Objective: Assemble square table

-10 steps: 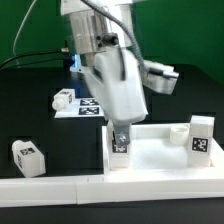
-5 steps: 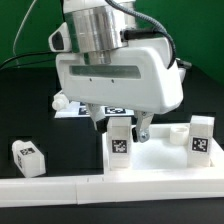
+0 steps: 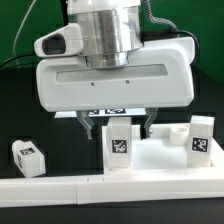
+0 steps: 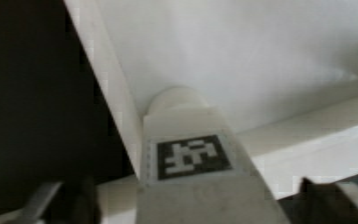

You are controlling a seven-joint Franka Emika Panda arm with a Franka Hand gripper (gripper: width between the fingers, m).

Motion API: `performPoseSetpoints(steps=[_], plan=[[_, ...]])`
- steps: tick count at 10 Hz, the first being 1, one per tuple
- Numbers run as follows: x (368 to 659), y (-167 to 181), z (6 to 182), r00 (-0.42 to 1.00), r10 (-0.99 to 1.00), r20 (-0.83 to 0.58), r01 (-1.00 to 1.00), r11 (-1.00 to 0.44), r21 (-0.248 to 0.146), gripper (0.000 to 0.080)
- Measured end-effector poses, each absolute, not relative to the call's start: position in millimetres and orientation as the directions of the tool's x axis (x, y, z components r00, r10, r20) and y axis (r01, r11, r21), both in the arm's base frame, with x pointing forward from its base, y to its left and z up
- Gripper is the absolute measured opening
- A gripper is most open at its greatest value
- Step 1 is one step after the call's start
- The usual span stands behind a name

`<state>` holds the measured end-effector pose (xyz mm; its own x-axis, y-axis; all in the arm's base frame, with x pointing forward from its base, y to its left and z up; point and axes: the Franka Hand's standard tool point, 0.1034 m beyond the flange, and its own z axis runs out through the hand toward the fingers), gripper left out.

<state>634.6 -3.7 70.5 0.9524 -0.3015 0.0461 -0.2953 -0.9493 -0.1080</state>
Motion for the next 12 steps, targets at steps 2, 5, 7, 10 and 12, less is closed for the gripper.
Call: performPoseSetpoints(steps=[2,5,7,10,12], plan=[[634.5,-3.4,70.4,0.906,-0.422,0.031,-0.417,-0.902,-0.114,0.0284],[634.8,-2.4,70.4,0.792,-0.611,0.020,-0.605,-0.788,-0.119,0.0284],[630.0,-2.0,70.1,0.568,-0.823,-0.003,-0.819,-0.564,-0.110,0.0284],[632.9,-2.6,70.8,0.042,-0.988,-0.147,-0.992,-0.023,-0.127,0.0284],[632.9,1.5,69.7,-0.112,-0.981,-0.161,-0.986,0.130,-0.107,0.0284]])
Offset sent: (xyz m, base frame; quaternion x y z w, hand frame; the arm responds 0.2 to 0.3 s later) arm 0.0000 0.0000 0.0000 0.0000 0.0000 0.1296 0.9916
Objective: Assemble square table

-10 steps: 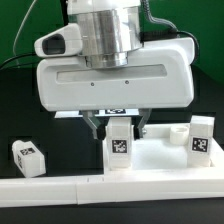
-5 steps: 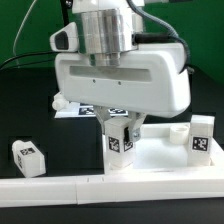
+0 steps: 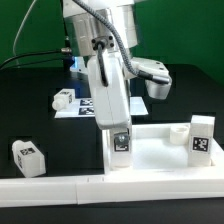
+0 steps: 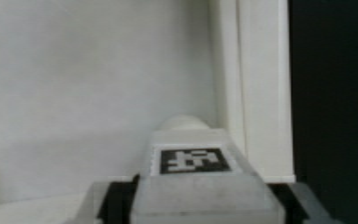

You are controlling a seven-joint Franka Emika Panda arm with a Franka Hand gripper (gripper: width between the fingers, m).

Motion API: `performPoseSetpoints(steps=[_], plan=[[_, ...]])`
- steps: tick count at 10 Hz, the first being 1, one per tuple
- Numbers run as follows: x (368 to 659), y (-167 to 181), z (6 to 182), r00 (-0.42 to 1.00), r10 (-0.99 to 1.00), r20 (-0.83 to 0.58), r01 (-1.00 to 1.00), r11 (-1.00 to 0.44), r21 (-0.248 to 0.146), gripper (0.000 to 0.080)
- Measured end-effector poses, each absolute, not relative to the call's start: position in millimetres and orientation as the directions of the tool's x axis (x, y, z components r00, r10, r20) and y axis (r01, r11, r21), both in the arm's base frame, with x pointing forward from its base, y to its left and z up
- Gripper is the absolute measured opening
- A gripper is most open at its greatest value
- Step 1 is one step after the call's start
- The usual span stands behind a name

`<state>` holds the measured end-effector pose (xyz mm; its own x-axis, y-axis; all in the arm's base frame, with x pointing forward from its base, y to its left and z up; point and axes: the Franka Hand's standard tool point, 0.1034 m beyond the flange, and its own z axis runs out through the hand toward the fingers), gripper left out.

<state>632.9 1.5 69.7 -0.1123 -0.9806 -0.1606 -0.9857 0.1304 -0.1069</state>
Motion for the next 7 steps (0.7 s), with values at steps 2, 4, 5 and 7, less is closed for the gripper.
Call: performPoseSetpoints(steps=[2,4,5,7], plan=[[632.4,0.8,69.3,-0.059,-0.987,-0.150,-0.991,0.076,-0.112,0.0327],[633.4,2.2,75.0,0.285,-0.952,-0.107,-0.950,-0.267,-0.160,0.0615],[632.9,4.2,75.5,0.467,-0.881,-0.077,-0.877,-0.449,-0.172,0.0639],[631.4,4.3,74.6,0.625,-0.779,-0.049,-0.774,-0.610,-0.168,0.0648]])
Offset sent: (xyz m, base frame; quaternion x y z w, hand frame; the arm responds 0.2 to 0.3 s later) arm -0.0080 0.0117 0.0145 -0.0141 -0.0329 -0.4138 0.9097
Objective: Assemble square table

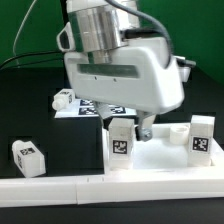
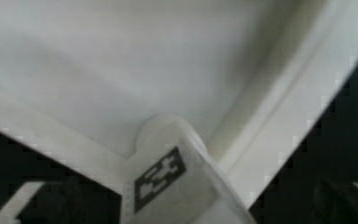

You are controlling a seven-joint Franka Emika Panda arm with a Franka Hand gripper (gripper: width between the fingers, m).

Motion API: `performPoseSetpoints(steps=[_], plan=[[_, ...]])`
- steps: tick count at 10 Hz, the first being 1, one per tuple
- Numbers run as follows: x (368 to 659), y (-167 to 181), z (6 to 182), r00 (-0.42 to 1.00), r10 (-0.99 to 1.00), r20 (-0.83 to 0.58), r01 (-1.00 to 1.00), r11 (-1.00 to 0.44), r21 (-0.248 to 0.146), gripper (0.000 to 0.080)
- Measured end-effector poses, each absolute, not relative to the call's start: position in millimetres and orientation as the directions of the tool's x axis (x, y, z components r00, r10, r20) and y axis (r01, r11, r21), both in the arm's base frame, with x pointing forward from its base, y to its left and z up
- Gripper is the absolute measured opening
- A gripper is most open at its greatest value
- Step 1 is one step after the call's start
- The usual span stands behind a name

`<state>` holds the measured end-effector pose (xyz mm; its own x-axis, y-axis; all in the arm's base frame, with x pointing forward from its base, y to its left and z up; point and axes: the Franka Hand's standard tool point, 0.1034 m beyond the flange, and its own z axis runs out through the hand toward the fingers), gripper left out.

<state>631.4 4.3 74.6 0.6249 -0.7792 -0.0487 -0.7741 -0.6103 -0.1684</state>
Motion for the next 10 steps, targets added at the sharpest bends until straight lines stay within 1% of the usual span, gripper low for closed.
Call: performPoseSetpoints(steps=[2,3,4,5,6,7,8,9,10], plan=[[631.1,2.3,74.2,0.720,-0.694,-0.025,-0.687,-0.707,-0.169,0.0649],[631.2,0.1,73.7,0.792,-0.611,-0.001,-0.603,-0.781,-0.161,0.0649],[635.5,-4.9,71.9,0.890,-0.452,0.066,-0.442,-0.889,-0.121,0.0649],[637.3,-5.2,69.4,0.914,-0.395,0.094,-0.386,-0.917,-0.099,0.0649],[637.2,-5.8,69.8,0.902,-0.422,0.090,-0.413,-0.905,-0.104,0.0620],[637.3,-6.4,69.7,0.902,-0.423,0.090,-0.414,-0.904,-0.104,0.0620],[637.3,-6.3,69.6,0.896,-0.435,0.089,-0.425,-0.899,-0.106,0.0442],[637.3,-6.0,69.6,0.853,-0.516,0.079,-0.506,-0.855,-0.114,0.0442],[637.3,-6.1,69.6,0.822,-0.565,0.072,-0.555,-0.823,-0.118,0.0282]])
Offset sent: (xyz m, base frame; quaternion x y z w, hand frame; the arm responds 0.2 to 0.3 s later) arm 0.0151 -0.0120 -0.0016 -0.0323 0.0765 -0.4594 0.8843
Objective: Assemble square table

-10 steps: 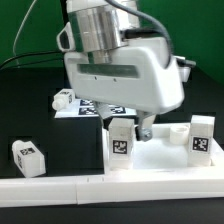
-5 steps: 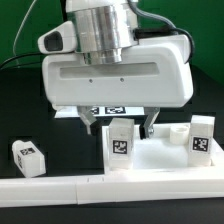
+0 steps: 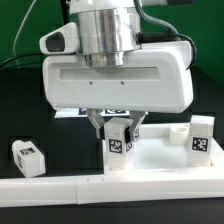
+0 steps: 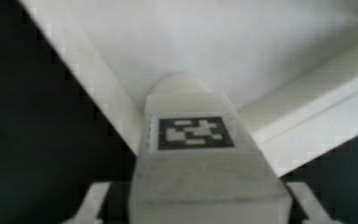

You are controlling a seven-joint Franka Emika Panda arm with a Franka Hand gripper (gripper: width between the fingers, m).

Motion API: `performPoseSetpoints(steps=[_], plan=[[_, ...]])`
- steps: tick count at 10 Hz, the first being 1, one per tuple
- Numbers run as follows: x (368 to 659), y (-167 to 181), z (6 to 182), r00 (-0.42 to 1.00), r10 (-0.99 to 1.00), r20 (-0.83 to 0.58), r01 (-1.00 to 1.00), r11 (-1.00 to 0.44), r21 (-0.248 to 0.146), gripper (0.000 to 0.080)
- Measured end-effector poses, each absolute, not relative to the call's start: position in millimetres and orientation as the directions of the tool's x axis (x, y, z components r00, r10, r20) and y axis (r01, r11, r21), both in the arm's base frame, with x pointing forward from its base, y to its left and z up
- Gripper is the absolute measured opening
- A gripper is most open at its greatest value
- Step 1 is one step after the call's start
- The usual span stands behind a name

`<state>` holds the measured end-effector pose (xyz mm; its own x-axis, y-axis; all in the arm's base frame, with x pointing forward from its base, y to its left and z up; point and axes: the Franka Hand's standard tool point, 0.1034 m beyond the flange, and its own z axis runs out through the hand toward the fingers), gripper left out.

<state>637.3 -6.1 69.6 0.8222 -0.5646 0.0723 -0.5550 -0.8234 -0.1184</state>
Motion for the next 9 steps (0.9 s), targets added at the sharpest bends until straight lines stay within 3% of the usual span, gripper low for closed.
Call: performPoseSetpoints(steps=[2,4,5,7,9], plan=[[637.3,-6.7,69.6,0.746,-0.663,0.057,-0.654,-0.746,-0.126,0.0282],[634.3,-8.1,72.1,0.581,-0.813,-0.035,-0.812,-0.576,-0.096,0.0282],[636.7,-10.1,73.0,0.454,-0.889,-0.062,-0.889,-0.448,-0.093,0.0282],[636.3,-6.4,70.2,0.049,-0.992,-0.115,-0.996,-0.039,-0.083,0.0282],[636.1,-2.9,68.3,-0.177,-0.976,-0.127,-0.980,0.187,-0.073,0.0284]])
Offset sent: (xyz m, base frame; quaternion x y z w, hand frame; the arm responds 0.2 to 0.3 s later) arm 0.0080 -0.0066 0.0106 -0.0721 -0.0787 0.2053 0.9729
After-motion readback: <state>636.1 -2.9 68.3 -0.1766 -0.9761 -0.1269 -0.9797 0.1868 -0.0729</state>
